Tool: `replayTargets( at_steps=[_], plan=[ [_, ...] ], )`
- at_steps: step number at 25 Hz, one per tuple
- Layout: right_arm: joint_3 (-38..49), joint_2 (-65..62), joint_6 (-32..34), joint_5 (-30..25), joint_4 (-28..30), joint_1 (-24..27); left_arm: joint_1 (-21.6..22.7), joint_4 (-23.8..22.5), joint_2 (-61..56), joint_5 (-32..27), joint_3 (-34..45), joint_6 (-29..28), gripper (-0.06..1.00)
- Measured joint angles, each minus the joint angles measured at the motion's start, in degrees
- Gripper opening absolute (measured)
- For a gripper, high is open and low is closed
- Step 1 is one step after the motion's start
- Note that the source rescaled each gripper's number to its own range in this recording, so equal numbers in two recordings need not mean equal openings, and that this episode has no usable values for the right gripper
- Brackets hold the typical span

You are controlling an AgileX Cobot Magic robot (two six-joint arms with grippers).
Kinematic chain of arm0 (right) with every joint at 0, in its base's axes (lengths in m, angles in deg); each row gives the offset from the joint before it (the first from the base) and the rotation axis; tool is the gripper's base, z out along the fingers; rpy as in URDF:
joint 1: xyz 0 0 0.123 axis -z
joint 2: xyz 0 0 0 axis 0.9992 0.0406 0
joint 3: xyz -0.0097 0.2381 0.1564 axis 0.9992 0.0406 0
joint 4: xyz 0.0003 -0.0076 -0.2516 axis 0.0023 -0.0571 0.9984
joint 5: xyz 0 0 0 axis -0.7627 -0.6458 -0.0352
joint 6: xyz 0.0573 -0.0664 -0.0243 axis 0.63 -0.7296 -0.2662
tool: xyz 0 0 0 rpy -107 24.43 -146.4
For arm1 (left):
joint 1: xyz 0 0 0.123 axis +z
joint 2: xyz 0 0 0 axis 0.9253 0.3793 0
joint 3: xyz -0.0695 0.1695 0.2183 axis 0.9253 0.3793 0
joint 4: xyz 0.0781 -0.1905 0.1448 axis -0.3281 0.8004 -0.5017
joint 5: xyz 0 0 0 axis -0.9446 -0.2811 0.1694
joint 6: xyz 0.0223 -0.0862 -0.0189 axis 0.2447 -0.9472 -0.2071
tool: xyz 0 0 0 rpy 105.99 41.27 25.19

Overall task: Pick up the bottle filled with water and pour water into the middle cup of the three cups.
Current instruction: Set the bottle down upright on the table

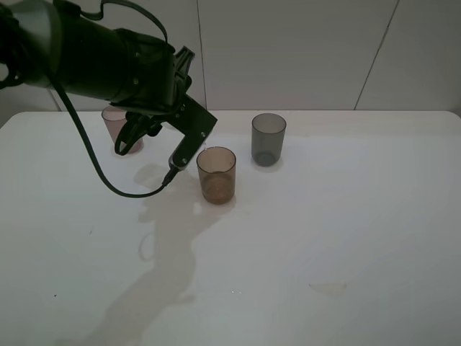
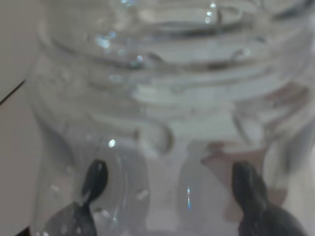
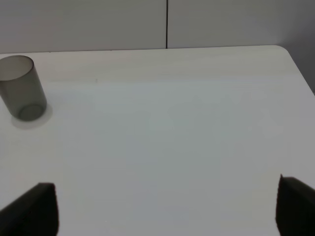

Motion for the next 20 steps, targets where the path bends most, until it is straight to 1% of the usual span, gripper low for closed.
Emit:
replayTargets(
  at_steps=[9, 20],
  plan=[
    [0.0, 0.0, 0.0, 0.0, 0.0, 0.0, 0.0, -2.2, 0.0, 0.0, 0.0, 0.0, 0.02],
    [0.0, 0.0, 0.0, 0.0, 0.0, 0.0, -0.6, -2.4, 0.0, 2.4, 0.0, -0.2, 0.02]
  ],
)
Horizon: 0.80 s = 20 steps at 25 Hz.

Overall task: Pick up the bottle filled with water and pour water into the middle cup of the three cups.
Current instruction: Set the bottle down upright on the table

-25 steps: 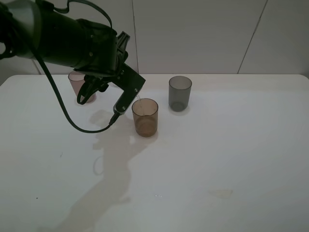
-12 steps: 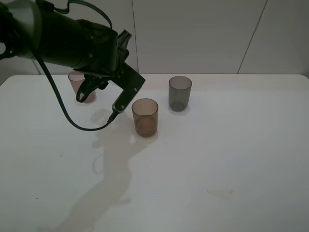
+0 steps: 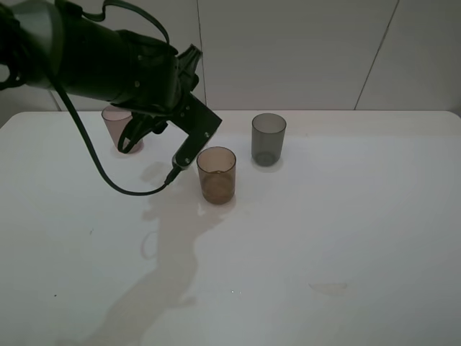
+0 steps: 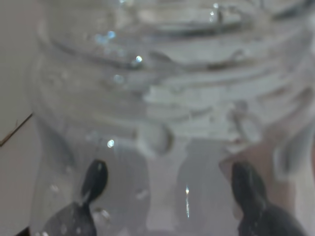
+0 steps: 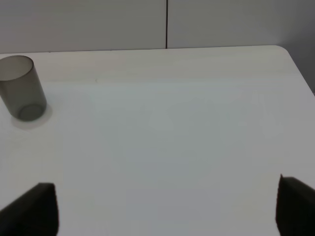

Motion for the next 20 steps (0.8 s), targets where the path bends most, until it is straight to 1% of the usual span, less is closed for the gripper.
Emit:
replayTargets(
  at_steps=[6, 14, 16, 17, 20],
  plan=[
    [0.0, 0.0, 0.0, 0.0, 0.0, 0.0, -0.1, -1.5, 0.0, 0.2, 0.0, 0.0, 0.02],
    [0.0, 0.0, 0.0, 0.0, 0.0, 0.0, -0.2, -1.6, 0.0, 0.2, 0.0, -0.3, 0.02],
    [0.0, 0.0, 0.0, 0.0, 0.0, 0.0, -0.4, -1.2, -0.1, 0.7, 0.0, -2.4, 0.02],
    [0.0, 0.0, 0.0, 0.0, 0.0, 0.0, -0.4, -0.2, -0.2, 1.3, 0.0, -4.0, 0.02],
    [0.0, 0.0, 0.0, 0.0, 0.0, 0.0, -0.4, 4.9, -1.9, 3.8, 0.0, -13.5, 0.02]
  ],
)
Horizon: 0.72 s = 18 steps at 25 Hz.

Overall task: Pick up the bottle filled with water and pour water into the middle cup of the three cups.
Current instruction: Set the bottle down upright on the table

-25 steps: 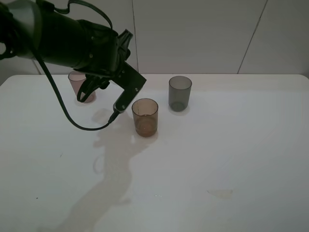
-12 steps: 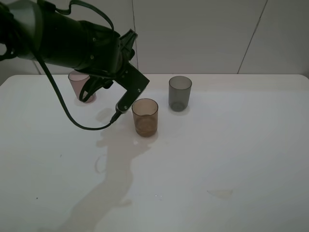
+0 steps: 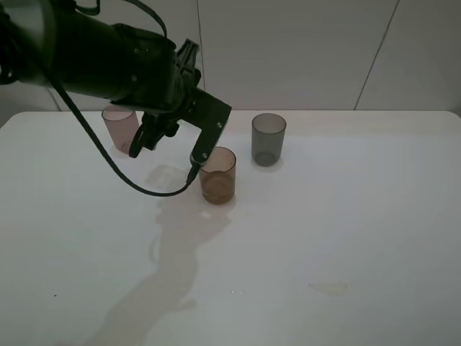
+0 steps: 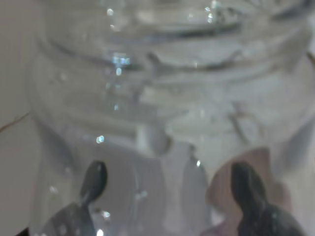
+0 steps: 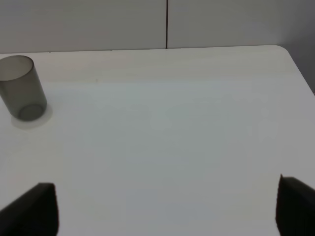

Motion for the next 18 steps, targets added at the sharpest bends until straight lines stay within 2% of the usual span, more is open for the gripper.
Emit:
replayTargets(
  at_steps=[4, 7, 13, 15, 18],
  plan=[
    [0.0, 0.0, 0.0, 0.0, 0.0, 0.0, 1.2, 8.6, -4.4, 6.0, 1.2, -10.9, 0.02],
    [0.0, 0.0, 0.0, 0.0, 0.0, 0.0, 3.8, 15.4, -9.7, 15.7, 5.5, -16.1, 0.02],
    [0.0, 0.0, 0.0, 0.0, 0.0, 0.0, 12.5, 31.0, -16.9, 36.6, 18.0, -19.0, 0.02],
    [0.0, 0.0, 0.0, 0.0, 0.0, 0.0, 15.5, 34.2, -17.5, 42.7, 22.7, -19.2, 0.02],
    [0.0, 0.0, 0.0, 0.0, 0.0, 0.0, 19.3, 36.0, -17.6, 52.7, 29.1, -19.3, 0.02]
  ],
)
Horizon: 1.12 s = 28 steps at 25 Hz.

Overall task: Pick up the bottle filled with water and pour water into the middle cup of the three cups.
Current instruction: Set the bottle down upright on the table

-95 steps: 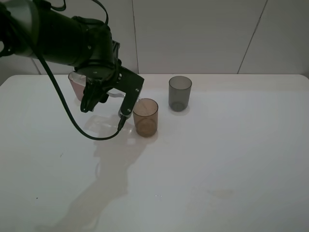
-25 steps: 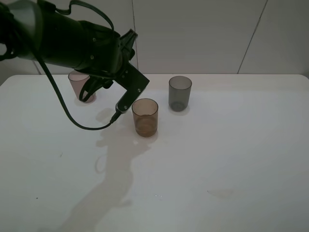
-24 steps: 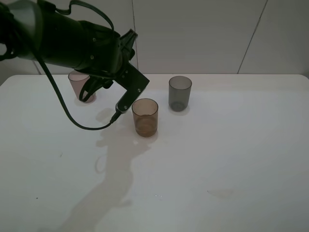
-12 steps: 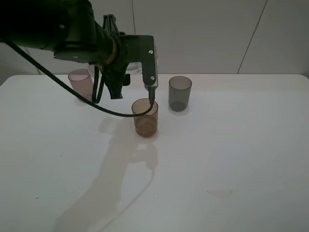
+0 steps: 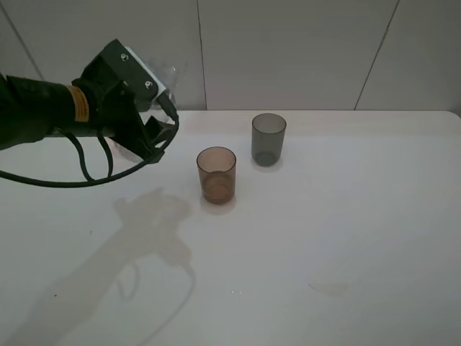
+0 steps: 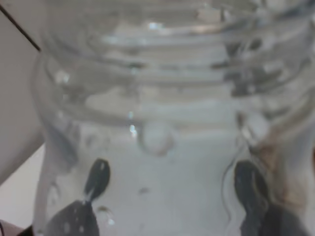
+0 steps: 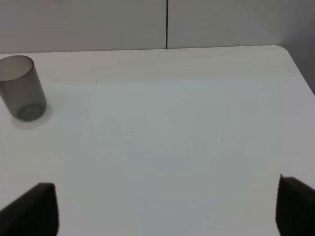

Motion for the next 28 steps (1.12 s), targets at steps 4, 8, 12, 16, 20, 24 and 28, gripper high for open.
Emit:
replayTargets(
  at_steps=[4, 8, 12, 16, 20, 24, 28],
  plan=[
    [0.0, 0.0, 0.0, 0.0, 0.0, 0.0, 5.2, 2.4, 1.4, 15.1, 6.9, 0.0, 0.02],
    [0.0, 0.0, 0.0, 0.0, 0.0, 0.0, 9.0, 5.0, 5.7, 26.7, 10.3, 0.0, 0.02],
    [0.0, 0.0, 0.0, 0.0, 0.0, 0.0, 10.1, 7.9, 11.7, 33.7, 10.7, 0.3, 0.02],
    [0.0, 0.0, 0.0, 0.0, 0.0, 0.0, 10.1, 11.8, 18.0, 40.6, 10.7, 3.4, 0.02],
    [0.0, 0.0, 0.0, 0.0, 0.0, 0.0, 10.2, 12.5, 22.5, 43.4, 10.7, 6.2, 0.02],
    [0.0, 0.0, 0.0, 0.0, 0.0, 0.0, 10.2, 12.6, 23.8, 43.6, 10.7, 6.9, 0.02],
    [0.0, 0.0, 0.0, 0.0, 0.0, 0.0, 10.2, 12.6, 23.8, 43.8, 10.7, 6.9, 0.02]
  ],
)
